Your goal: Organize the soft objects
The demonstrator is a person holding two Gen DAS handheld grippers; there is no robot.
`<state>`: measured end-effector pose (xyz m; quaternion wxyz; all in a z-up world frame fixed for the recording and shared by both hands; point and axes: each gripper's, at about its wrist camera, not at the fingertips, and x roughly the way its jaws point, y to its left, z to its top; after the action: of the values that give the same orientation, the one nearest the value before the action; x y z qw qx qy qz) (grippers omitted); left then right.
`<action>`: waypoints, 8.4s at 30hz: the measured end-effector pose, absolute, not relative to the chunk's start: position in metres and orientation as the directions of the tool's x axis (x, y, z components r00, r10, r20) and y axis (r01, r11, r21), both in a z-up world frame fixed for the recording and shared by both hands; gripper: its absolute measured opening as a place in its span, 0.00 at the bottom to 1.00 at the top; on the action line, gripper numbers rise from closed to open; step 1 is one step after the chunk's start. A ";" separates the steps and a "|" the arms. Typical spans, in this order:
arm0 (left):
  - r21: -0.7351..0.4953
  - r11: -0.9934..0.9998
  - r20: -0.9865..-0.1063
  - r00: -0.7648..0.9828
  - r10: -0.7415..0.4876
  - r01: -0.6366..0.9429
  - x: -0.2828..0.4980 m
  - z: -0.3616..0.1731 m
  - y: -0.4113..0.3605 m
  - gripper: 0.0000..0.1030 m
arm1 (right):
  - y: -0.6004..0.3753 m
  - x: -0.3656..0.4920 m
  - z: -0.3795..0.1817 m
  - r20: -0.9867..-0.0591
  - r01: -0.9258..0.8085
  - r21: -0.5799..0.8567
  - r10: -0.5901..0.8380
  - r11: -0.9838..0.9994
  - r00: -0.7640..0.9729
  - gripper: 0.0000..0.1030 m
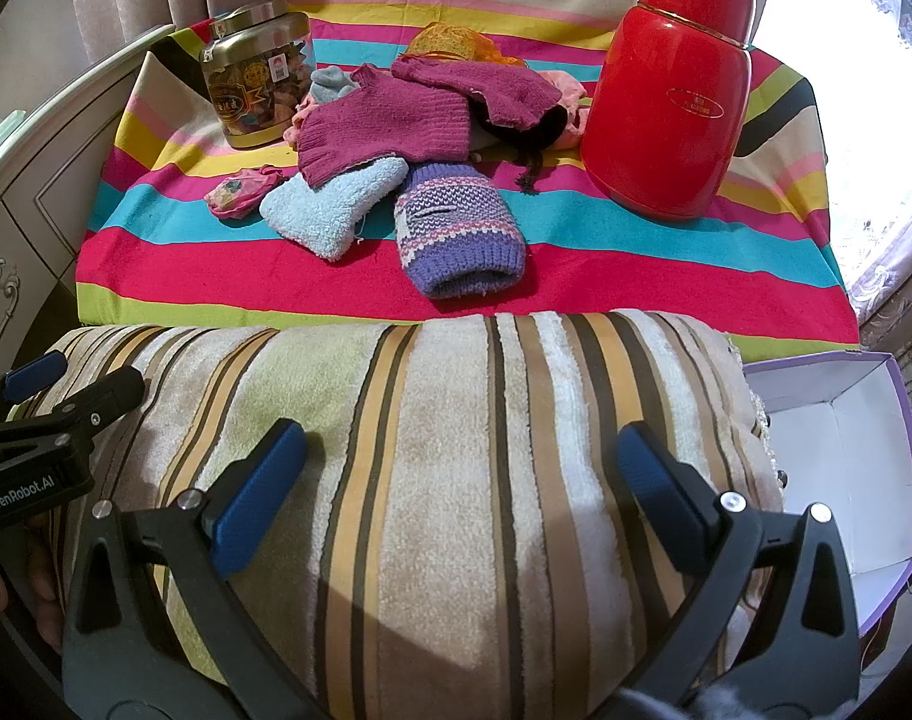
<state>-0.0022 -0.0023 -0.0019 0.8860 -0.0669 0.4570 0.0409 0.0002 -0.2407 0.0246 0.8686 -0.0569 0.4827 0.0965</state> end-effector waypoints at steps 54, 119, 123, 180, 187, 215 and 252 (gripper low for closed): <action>-0.168 0.966 -0.853 0.520 -0.042 -0.198 0.111 -0.011 0.033 1.00 | -0.235 0.063 0.017 -0.903 -0.325 -0.023 0.120 0.945 0.413 1.00; -0.273 0.960 -0.750 0.641 -0.166 -0.071 0.095 0.031 -0.040 0.29 | -0.282 0.107 0.036 -0.845 -0.299 0.171 0.296 0.939 0.445 0.26; -0.290 0.956 -0.742 0.620 -0.253 0.043 0.091 0.038 -0.088 0.29 | -0.324 0.086 0.046 -0.835 -0.230 0.155 0.251 0.961 0.489 0.26; -0.333 0.923 -0.735 0.560 -0.382 0.193 0.107 0.040 -0.131 0.65 | -0.413 0.046 0.071 -0.812 -0.011 0.001 0.007 1.000 0.584 0.83; -0.350 0.931 -0.720 0.605 -0.340 0.107 0.135 0.044 -0.083 0.65 | -0.370 0.066 0.063 -0.822 -0.104 -0.009 0.052 0.995 0.567 0.83; -0.327 0.945 -0.775 0.579 -0.256 -0.021 0.269 -0.011 -0.063 0.12 | -0.252 0.161 0.053 -0.797 -0.314 -0.044 0.156 0.948 0.583 0.83; -0.471 0.874 -0.650 0.717 -0.250 -0.122 0.210 0.015 0.013 0.08 | -0.183 0.289 0.000 -0.828 -0.347 -0.090 0.124 0.934 0.547 0.30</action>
<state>0.2102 0.0131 0.0154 0.8927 -0.2486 0.3742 -0.0361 0.2888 -0.1828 -0.0005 0.8711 -0.1224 0.4561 0.1351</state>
